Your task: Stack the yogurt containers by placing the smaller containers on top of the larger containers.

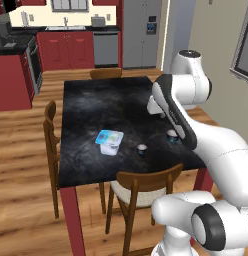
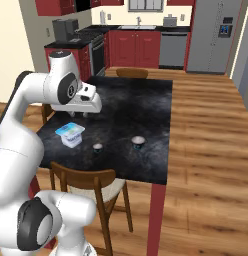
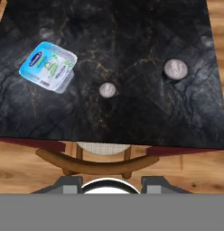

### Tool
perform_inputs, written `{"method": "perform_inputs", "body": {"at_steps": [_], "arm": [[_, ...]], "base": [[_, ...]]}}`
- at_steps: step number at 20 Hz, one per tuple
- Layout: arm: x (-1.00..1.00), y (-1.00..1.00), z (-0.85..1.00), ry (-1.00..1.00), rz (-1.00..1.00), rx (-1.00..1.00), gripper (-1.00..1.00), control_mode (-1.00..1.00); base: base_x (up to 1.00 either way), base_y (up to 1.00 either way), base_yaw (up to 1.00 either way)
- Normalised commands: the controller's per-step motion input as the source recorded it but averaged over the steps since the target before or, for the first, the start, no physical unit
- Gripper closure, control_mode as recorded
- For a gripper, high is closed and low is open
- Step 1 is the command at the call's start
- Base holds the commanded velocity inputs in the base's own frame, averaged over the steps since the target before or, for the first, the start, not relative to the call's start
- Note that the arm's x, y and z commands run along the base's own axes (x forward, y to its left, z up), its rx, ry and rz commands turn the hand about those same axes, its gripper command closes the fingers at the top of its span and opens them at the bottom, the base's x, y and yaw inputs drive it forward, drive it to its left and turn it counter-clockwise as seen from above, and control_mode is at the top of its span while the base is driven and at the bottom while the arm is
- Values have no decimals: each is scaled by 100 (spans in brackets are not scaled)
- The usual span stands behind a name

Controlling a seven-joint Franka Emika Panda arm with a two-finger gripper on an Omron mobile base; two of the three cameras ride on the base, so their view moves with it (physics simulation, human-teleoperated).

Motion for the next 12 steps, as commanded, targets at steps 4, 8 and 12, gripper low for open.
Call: {"method": "perform_inputs", "body": {"at_steps": [4, 8, 12], "arm": [[-8, -2, 0, -2, 0, 1, -100, -100], [-11, -25, 0, -5, 0, 8, -100, -100], [-2, -45, 0, -5, 0, 11, -100, -100]], "base": [[0, 0, 0], [0, 0, 0], [0, 0, 0]]}}
